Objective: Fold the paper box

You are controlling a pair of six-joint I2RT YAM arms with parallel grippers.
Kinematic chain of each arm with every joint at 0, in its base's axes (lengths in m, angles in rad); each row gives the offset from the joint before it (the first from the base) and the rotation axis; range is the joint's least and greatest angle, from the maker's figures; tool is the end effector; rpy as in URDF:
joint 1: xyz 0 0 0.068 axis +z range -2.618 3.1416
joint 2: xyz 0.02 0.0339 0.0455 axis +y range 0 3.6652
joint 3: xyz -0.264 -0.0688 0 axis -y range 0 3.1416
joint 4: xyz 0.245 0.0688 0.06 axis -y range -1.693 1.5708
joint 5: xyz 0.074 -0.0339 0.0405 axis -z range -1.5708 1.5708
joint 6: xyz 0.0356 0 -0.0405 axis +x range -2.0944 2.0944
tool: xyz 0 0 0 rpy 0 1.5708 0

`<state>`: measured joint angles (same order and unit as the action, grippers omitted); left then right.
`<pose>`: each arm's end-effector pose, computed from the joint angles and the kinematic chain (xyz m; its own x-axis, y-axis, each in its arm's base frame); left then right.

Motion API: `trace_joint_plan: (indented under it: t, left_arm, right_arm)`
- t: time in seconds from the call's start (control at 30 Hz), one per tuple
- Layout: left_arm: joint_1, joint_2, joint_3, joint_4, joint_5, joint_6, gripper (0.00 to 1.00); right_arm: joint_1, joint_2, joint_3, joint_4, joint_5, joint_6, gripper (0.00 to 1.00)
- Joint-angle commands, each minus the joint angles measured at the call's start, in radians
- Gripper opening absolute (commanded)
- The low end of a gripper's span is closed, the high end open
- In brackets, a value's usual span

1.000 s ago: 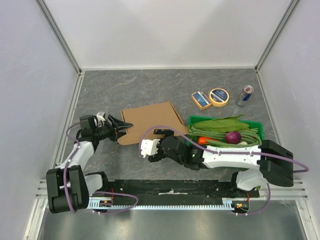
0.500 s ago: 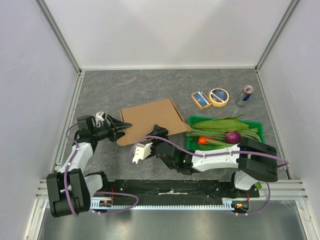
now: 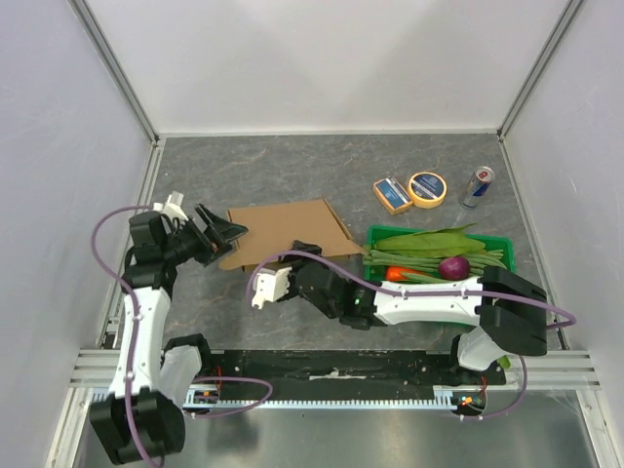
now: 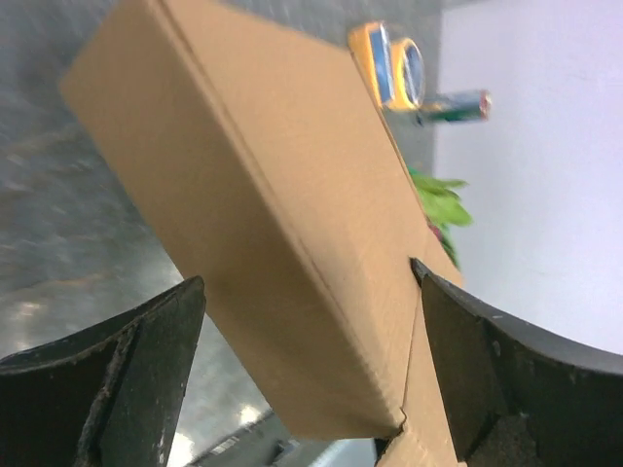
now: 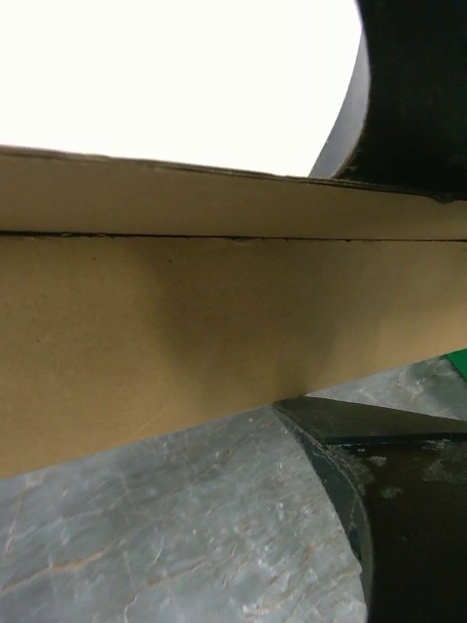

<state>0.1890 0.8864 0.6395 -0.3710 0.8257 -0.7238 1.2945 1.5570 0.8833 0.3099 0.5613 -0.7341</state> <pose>0.1869 0.0091 0.2595 -0.7317 -0.5971 -0.3288 -0.0314 0.5113 -0.8588 0.1117 0.3244 0.2345 0.3826 -0.7295 -0.5670 -0.5690 0.2974 -0.7667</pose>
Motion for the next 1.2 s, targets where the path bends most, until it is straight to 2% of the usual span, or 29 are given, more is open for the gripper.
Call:
trace_joint_plan:
  t: [0.0,0.03,0.13,0.23,0.33,0.5,0.6,0.67,0.87,1.17]
  left_arm:
    - [0.004,-0.171,0.114,-0.202,-0.293,0.253,0.97]
    - [0.004,-0.197,0.135,-0.218,-0.381,0.282,0.97]
    - [0.004,-0.269,0.153,-0.267,-0.534,0.302,0.96]
    - [0.006,-0.299,0.15,-0.284,-0.605,0.288,0.95]
    - [0.006,-0.294,0.17,-0.279,-0.619,0.281,0.89]
    - [0.004,-0.305,0.207,-0.163,-0.51,0.349,0.8]
    - [0.003,-0.271,0.181,-0.028,-0.242,0.376,0.78]
    - [0.003,-0.241,0.172,0.029,-0.168,0.366,0.76]
    - [-0.008,-0.179,0.242,0.027,-0.195,0.449,0.76]
    - [-0.057,-0.172,0.252,0.01,-0.2,0.521,0.76]
  right_arm:
    - [-0.041,-0.022,0.181,-0.26,-0.17,0.108,0.53]
    - [-0.063,-0.015,0.203,-0.306,-0.194,0.133,0.53]
    - [-0.112,0.015,0.305,-0.463,-0.297,0.176,0.53]
    - [-0.164,0.058,0.419,-0.615,-0.397,0.222,0.52]
    - [-0.193,0.106,0.519,-0.765,-0.469,0.236,0.52]
    - [-0.244,0.195,0.679,-0.975,-0.54,0.268,0.52]
    - [-0.287,0.253,0.77,-1.11,-0.604,0.272,0.52]
    - [-0.305,0.293,0.827,-1.134,-0.644,0.274,0.52]
    - [-0.342,0.422,1.071,-1.284,-0.701,0.269,0.51]
    - [-0.342,0.364,1.076,-1.342,-0.722,0.308,0.53]
